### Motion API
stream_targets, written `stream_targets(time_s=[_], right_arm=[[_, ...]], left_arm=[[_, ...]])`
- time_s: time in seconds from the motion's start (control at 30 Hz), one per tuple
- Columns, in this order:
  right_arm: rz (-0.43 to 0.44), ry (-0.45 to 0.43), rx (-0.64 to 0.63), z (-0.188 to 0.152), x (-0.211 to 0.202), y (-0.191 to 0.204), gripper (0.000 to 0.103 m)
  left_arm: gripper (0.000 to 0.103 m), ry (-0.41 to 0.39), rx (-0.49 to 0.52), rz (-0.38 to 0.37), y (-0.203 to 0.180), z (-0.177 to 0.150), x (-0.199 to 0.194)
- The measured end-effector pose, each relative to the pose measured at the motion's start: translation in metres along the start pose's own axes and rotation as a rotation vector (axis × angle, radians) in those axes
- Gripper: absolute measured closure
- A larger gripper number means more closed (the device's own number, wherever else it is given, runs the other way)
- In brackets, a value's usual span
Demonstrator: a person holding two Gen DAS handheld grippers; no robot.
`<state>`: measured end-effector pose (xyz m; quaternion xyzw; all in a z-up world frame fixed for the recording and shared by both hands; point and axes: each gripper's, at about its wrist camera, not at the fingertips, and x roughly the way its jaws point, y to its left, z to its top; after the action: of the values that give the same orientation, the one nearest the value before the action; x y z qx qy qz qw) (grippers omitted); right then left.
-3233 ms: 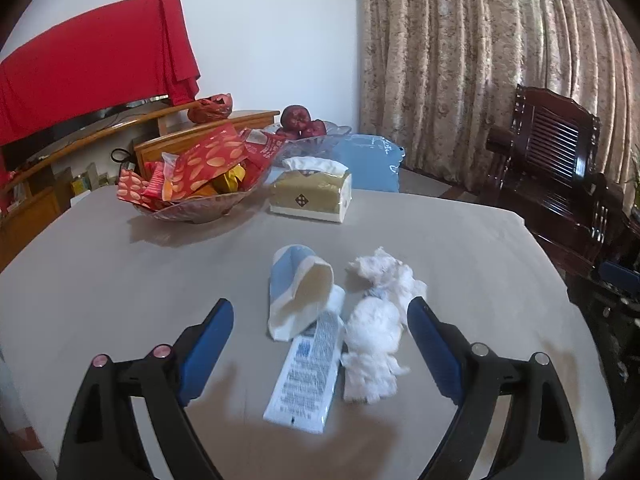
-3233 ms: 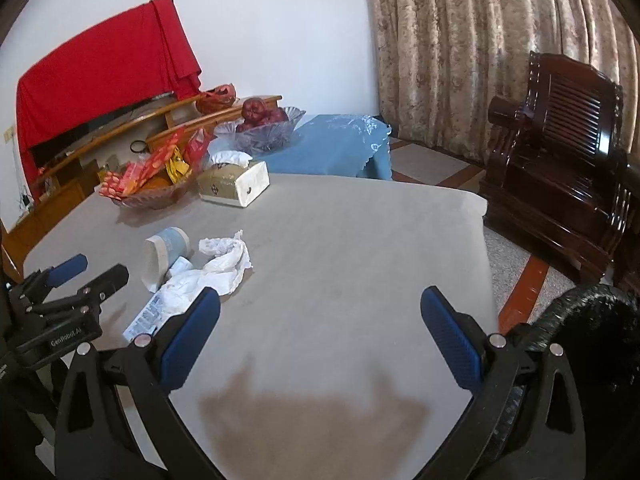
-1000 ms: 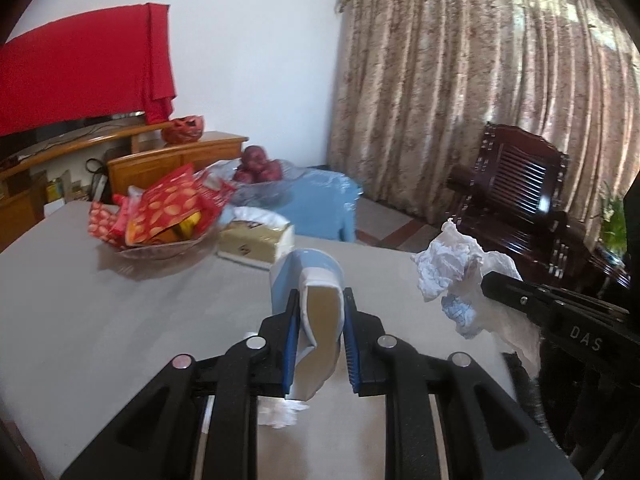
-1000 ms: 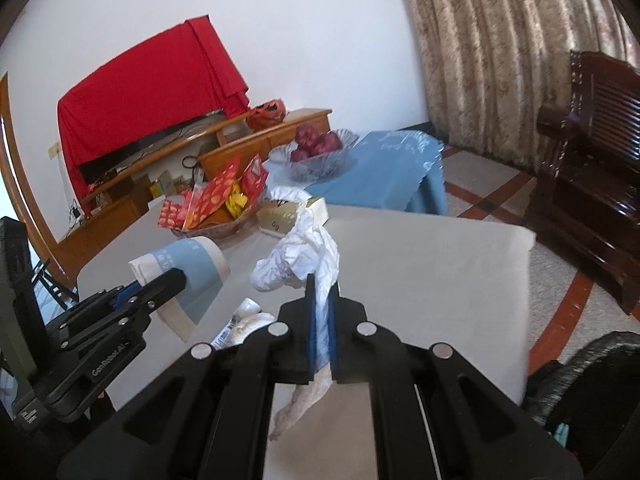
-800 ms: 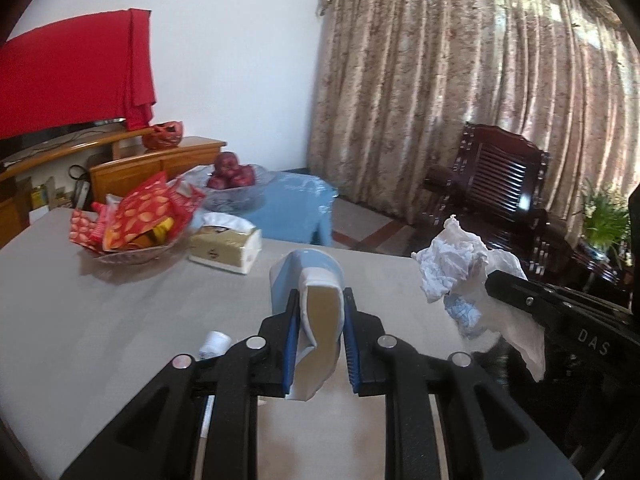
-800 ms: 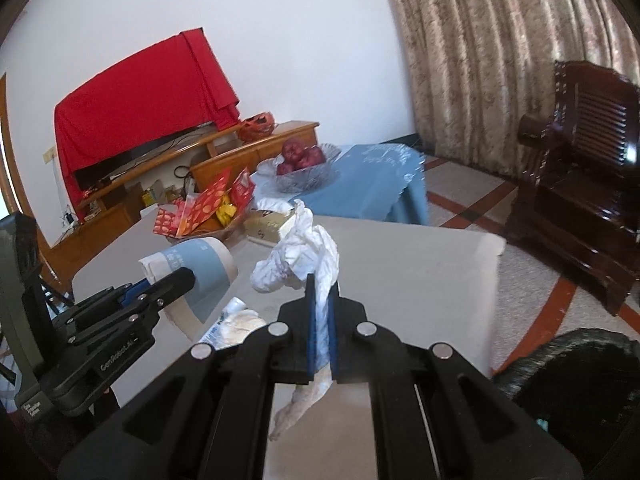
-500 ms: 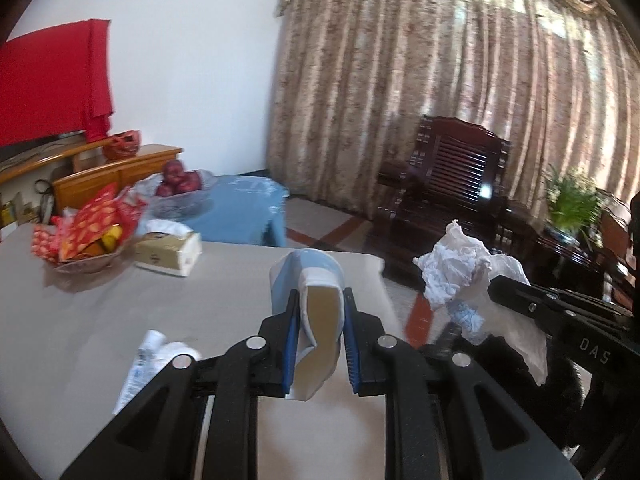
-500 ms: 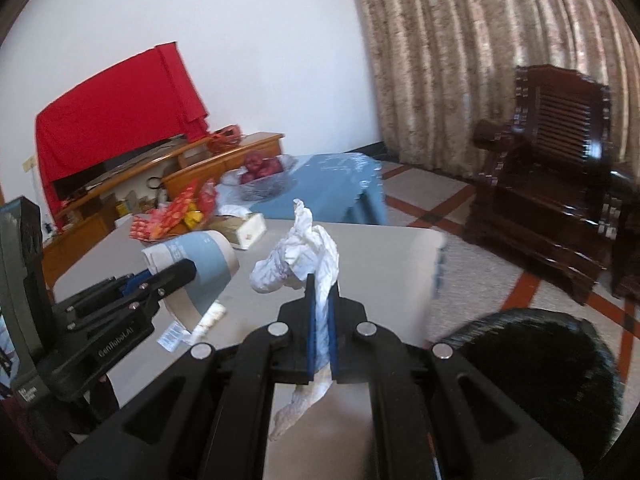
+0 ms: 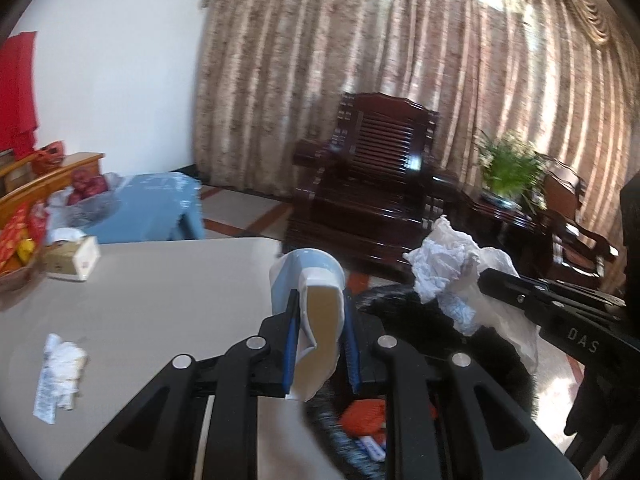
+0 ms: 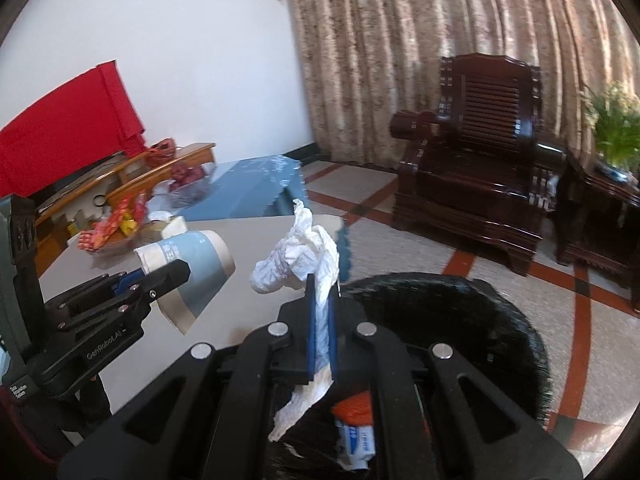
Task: Collect trash
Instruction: 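Carry cup and tissue over the bin and open both grippers, then move both tools back toward the table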
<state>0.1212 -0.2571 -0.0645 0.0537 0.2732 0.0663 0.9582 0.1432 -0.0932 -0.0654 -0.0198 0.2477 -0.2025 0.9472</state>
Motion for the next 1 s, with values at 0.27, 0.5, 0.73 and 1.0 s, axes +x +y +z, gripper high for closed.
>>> stream_targets(time_s=[0.27,0.5,0.73,1.0], right_arm=[[-0.089,0.044,0.046,-0.022,0.008,-0.051,0.099],[-0.135,0.083,0.083,-0.039,0.025,-0.083,0.099],[-0.191,0.139,0.100,-0.053,0.050,-0.106,0.088],[-0.279,0.101,0.130,-0.062,0.033,-0.114,0.010]], left_arm=[[0.083,0.039,0.032,-0.095,-0.046,-0.003,0.037],[0.083,0.098,0.058,-0.132,-0.073,-0.014,0.078],[0.074,0.145,0.063,-0.150,-0.079,-0.020,0.102],[0.037,0.150,0.021,-0.165,-0.068,-0.018,0.099]])
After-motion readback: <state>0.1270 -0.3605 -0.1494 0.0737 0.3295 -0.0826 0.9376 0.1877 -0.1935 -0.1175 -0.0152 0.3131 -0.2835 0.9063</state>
